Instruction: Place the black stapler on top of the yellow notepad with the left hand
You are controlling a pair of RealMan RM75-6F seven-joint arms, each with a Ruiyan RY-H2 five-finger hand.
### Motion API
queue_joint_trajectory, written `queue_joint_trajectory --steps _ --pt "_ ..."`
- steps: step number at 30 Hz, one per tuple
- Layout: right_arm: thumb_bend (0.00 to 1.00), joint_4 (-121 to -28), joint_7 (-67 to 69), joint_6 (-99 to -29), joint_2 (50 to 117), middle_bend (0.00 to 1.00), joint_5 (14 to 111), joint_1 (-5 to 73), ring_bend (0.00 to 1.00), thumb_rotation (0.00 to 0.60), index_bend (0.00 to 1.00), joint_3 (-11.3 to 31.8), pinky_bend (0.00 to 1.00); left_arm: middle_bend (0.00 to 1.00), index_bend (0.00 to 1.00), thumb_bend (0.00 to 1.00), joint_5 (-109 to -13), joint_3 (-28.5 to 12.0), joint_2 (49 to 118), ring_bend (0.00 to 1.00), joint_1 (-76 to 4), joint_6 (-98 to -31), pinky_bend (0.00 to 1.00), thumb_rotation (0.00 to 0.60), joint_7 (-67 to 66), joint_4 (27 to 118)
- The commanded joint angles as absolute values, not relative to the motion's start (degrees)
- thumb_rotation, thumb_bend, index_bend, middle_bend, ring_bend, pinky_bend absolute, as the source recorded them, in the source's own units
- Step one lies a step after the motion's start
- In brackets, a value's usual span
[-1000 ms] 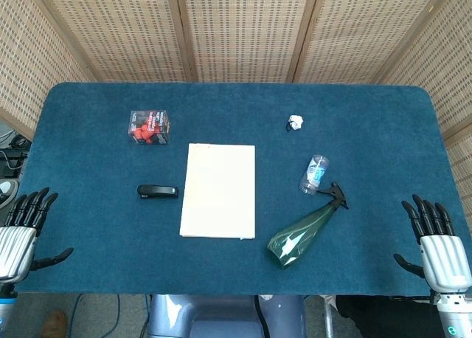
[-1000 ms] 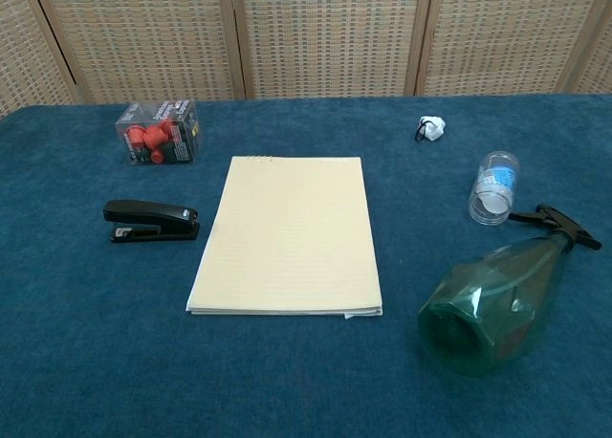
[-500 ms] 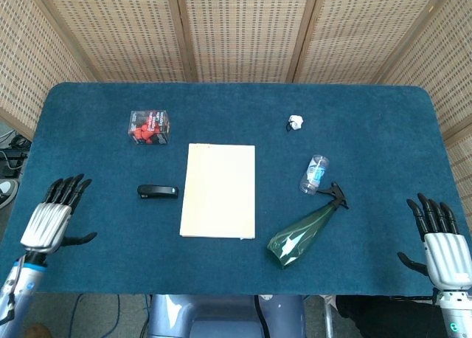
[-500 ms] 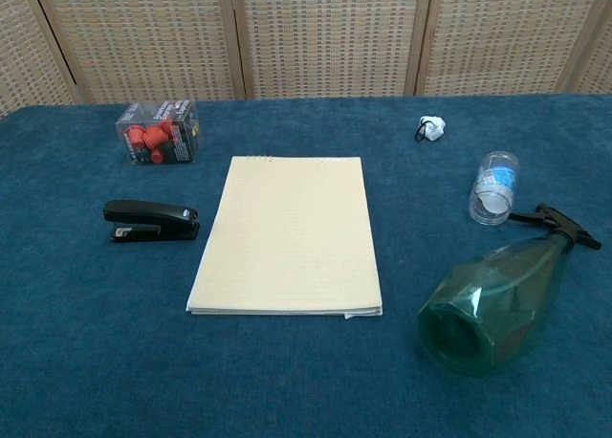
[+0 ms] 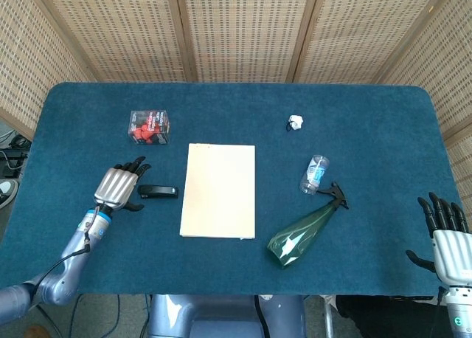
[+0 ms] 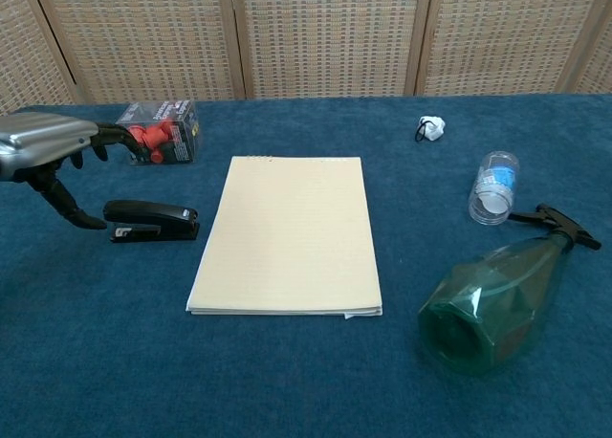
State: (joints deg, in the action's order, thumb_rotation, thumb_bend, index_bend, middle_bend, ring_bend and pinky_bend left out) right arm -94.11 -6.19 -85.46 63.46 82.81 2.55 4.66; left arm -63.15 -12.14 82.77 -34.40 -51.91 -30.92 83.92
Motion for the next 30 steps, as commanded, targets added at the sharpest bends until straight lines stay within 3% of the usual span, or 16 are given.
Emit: queue_joint_trajectory --steps 1,10,19,22,30 --pt "0.00 -93.7 -6.1 -85.0 63.6 0.00 82.2 2.6 0.00 0.600 0.00 4.7 0.00 0.13 0.21 0.18 -62.0 -11.8 87.0 0.26 -36.9 -50.6 0.33 0.600 -31.0 79.2" --pt "0.00 -92.8 -6.1 -83.7 64.1 0.00 80.8 3.1 0.00 0.600 0.00 5.1 0.00 0.18 0.27 0.24 -61.8 -10.0 92.4 0.30 -39.4 -49.9 0.35 0.600 -31.2 72.7" --pt "0.00 -92.0 -6.6 -82.5 64.6 0.00 79.9 3.7 0.00 0.600 0.00 5.2 0.00 0.29 0.39 0.31 -59.7 -9.5 95.8 0.39 -40.5 -50.8 0.43 0.600 -32.7 70.8" --pt "0.00 -91.8 -6.5 -82.4 64.7 0.00 79.7 3.7 0.00 0.600 0.00 5.3 0.00 0.29 0.39 0.36 -59.5 -9.5 96.9 0.39 -40.8 -51.8 0.44 0.600 -33.1 69.7" --pt "0.00 -91.8 -6.5 -82.3 64.7 0.00 79.5 3.7 0.00 0.600 0.00 5.3 0.00 0.29 0.39 0.36 -58.7 -9.3 98.2 0.39 -41.1 -51.7 0.44 0.600 -32.6 67.2"
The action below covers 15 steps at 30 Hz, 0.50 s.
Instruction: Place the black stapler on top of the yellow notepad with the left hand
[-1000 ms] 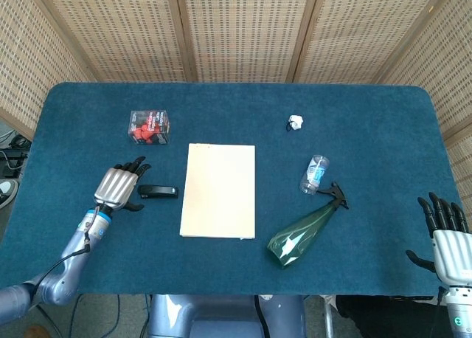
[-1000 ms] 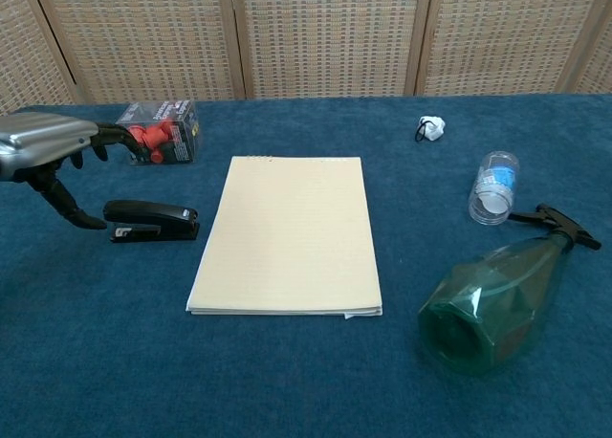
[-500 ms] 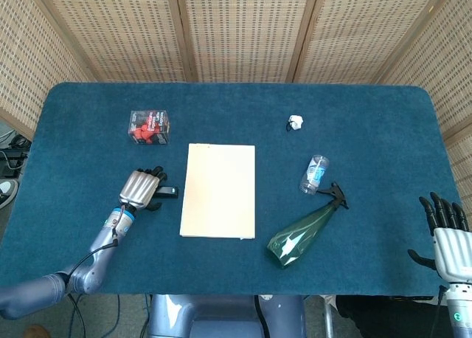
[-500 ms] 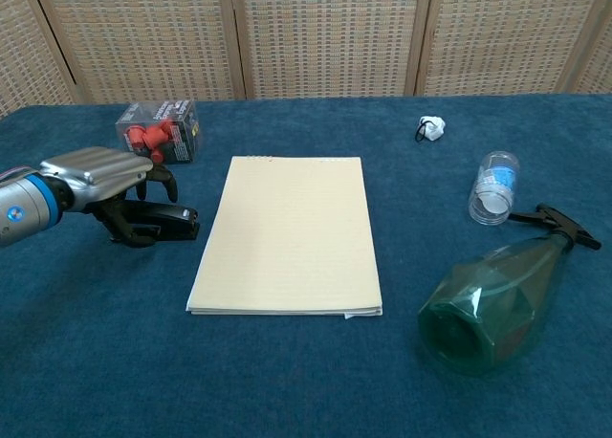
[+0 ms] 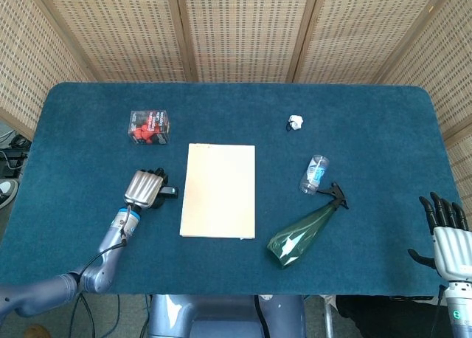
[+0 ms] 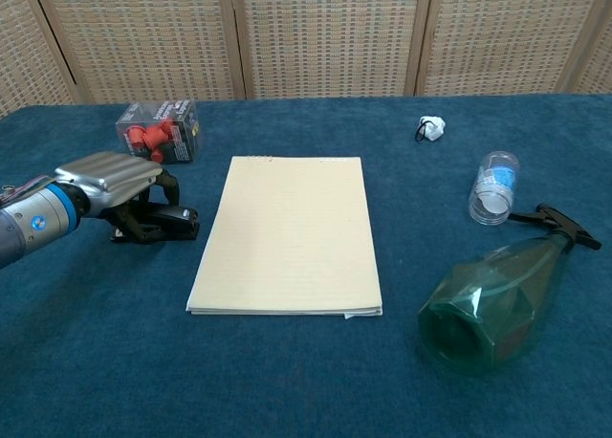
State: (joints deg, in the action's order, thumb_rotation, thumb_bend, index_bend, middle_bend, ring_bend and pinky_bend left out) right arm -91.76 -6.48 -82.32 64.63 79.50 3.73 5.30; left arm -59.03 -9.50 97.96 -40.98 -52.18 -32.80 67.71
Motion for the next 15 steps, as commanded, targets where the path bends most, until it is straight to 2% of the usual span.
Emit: queue_joint_trajectory --steps 1,12,15 --pt "0.00 -91.7 -6.6 -82.3 64.7 0.00 79.5 3.7 0.00 0.600 0.00 5.3 0.00 0.29 0.39 0.36 -58.7 -9.1 98.2 0.39 -41.2 -51.4 0.44 0.600 -32.6 67.0" --pt "0.00 -91.5 -6.9 -81.9 64.9 0.00 79.1 3.9 0.00 0.600 0.00 5.2 0.00 0.30 0.41 0.36 -58.5 -8.4 99.6 0.40 -41.8 -50.3 0.44 0.600 -31.7 64.9" --pt "0.00 -91.5 -7.0 -81.8 65.0 0.00 79.0 4.0 0.00 0.600 0.00 5.3 0.00 0.33 0.45 0.36 -58.5 -8.3 100.0 0.43 -41.9 -50.3 0.48 0.600 -31.4 64.3"
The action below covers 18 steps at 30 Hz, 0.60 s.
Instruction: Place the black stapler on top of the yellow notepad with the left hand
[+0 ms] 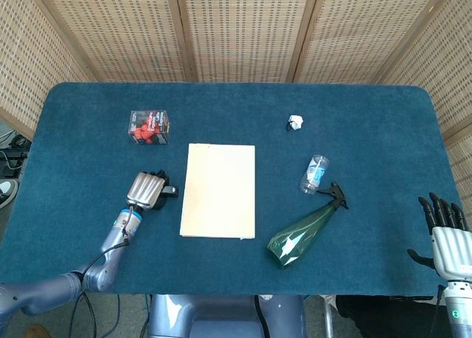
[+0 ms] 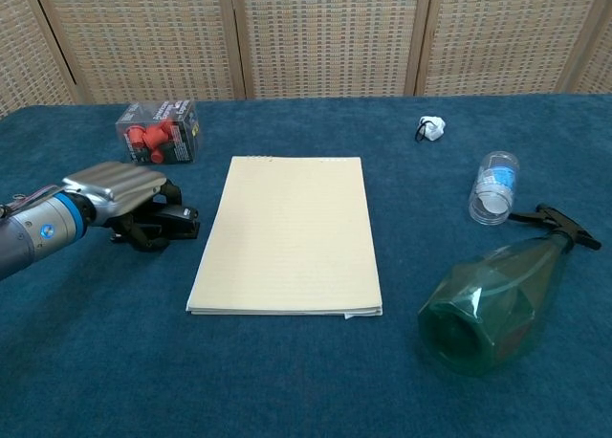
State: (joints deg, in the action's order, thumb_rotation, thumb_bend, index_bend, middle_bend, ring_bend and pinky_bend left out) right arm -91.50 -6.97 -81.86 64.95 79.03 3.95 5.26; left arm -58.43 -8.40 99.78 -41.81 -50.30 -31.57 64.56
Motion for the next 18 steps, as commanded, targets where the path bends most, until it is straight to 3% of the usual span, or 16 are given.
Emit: queue_joint_trajectory --steps 1,3,7,18 --pt "0.00 -91.4 -6.9 -81.8 65.0 0.00 79.0 4.0 0.00 0.600 0.00 5.3 0.00 0.36 0.47 0.36 -58.5 -8.3 100.1 0.45 -41.9 -50.3 0.53 0.600 -31.3 64.0" --pt "0.00 -91.3 -6.9 -81.8 65.0 0.00 78.9 4.0 0.00 0.600 0.00 5.2 0.00 0.40 0.52 0.36 -58.6 -8.1 100.3 0.49 -41.8 -50.5 0.61 0.600 -31.3 63.7" --pt "0.00 -91.3 -6.8 -81.8 65.0 0.00 79.0 4.0 0.00 0.600 0.00 5.2 0.00 0.46 0.60 0.36 -58.3 -7.8 100.4 0.55 -41.7 -50.2 0.67 0.600 -31.4 63.5" --pt "0.00 -91.7 -6.6 -82.1 64.8 0.00 79.1 3.8 0.00 0.600 0.00 5.2 0.00 0.49 0.63 0.37 -61.3 -8.5 95.5 0.57 -41.7 -53.2 0.69 0.600 -30.6 69.7"
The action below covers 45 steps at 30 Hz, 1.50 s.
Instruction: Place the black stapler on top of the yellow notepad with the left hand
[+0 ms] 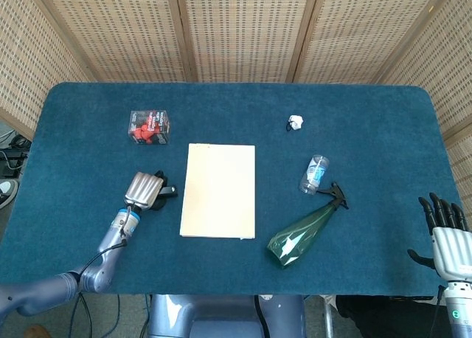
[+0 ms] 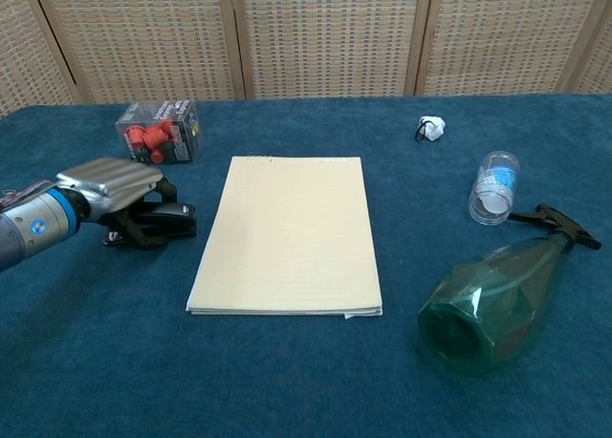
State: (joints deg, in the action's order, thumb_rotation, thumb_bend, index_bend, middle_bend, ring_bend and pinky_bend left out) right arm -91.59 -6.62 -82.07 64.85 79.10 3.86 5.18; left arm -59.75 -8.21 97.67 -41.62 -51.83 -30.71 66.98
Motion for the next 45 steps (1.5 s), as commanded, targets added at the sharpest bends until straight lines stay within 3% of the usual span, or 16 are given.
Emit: queue_joint_trajectory --steps 1,9,15,25,39,41,45 --pt "0.00 -91.7 -6.5 -82.1 64.8 0.00 79.1 3.8 0.00 0.600 0.00 5.2 0.00 0.49 0.63 0.37 -61.6 -8.7 94.9 0.57 -41.8 -53.5 0.69 0.600 -30.7 70.4" --pt "0.00 -92.0 -5.8 -82.2 64.4 0.00 78.9 3.8 0.00 0.600 0.00 5.4 0.00 0.49 0.63 0.37 -62.4 -10.5 89.6 0.57 -43.5 -55.6 0.69 0.600 -34.5 79.4" --pt "0.00 -91.8 -4.9 -82.0 64.1 0.00 78.4 3.8 0.00 0.600 0.00 5.7 0.00 0.49 0.63 0.37 -61.7 -11.9 89.2 0.57 -47.1 -52.4 0.67 0.600 -35.6 81.4" --pt "0.00 -90.0 -4.8 -80.1 64.6 0.00 75.5 4.3 0.00 0.600 0.00 6.5 0.00 0.49 0.63 0.37 -62.3 -11.6 99.3 0.57 -54.6 -45.3 0.67 0.600 -34.4 72.5" --pt "0.00 -89.4 -4.0 -79.7 64.6 0.00 74.9 4.4 0.00 0.600 0.00 6.8 0.00 0.46 0.59 0.36 -62.4 -10.7 104.7 0.56 -57.2 -45.3 0.65 0.600 -34.7 66.1" --pt "0.00 -89.3 -3.9 -79.7 64.5 0.00 74.9 4.4 0.00 0.600 0.00 6.8 0.00 0.43 0.55 0.34 -62.3 -10.6 105.1 0.53 -57.3 -45.2 0.63 0.600 -34.9 65.7" --pt "0.00 -89.4 -3.7 -79.9 64.4 0.00 75.0 4.3 0.00 0.600 0.00 6.8 0.00 0.15 0.26 0.13 -61.6 -10.1 105.4 0.26 -57.5 -45.0 0.45 0.600 -36.2 65.2"
